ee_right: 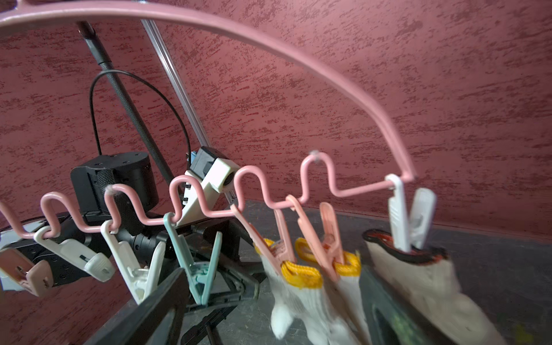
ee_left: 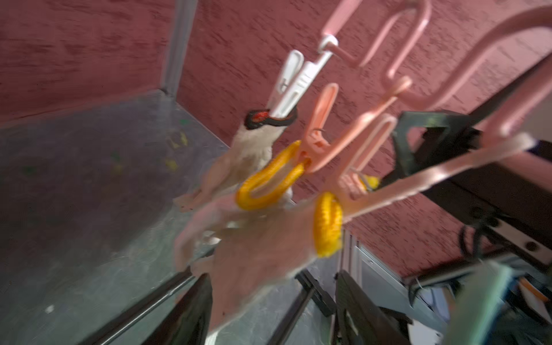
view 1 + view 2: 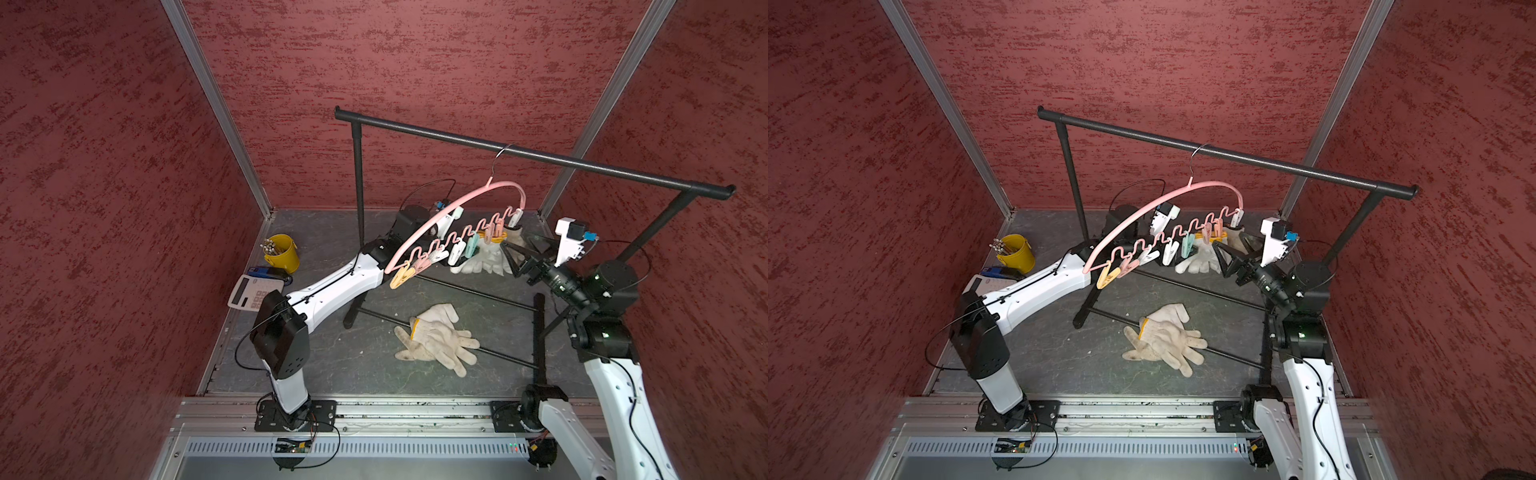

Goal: Clip the gloves onto a hanger to dry
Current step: Clamp the glove onto the hanger, then pick up the glove from the center of the board.

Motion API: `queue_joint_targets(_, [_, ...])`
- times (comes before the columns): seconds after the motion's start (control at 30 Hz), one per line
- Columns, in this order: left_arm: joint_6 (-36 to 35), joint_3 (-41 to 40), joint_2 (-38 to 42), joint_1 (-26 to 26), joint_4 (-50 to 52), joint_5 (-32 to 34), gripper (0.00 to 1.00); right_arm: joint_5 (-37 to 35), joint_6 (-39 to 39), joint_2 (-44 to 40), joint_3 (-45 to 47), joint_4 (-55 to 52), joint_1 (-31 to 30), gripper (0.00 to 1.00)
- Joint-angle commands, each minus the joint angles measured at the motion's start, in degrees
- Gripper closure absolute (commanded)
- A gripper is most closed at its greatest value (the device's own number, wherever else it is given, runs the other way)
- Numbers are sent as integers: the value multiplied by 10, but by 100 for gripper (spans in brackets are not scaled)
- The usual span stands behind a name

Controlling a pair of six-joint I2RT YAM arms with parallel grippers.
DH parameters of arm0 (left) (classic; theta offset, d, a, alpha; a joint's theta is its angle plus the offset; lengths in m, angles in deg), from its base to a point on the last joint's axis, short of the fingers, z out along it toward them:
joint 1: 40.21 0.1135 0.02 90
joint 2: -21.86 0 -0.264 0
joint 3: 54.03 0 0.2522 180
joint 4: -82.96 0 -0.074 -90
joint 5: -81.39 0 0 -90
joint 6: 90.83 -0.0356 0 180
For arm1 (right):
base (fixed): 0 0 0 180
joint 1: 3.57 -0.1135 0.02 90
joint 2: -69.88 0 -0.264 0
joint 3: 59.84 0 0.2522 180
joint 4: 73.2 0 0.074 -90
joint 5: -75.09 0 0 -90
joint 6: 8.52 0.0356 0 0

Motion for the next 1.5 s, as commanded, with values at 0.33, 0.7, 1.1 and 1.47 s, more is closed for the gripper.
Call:
queue_joint_targets(0.33, [20,-164,219,70,77,257,31,-143,135,-121,13,-127,1,17])
queue_joint_targets(0.7, [307,-279,357,-54,378,315,36,-105,227,-178,111,-181,1,24])
queue_joint_targets(1.1, [786,-448,351,-122,263,202,35,-171,258,-255,165,-261,1,27])
queue_joint_targets(1.47, [960,-463,206,-200,116,297,39,-166,279,-280,173,-248,1,27])
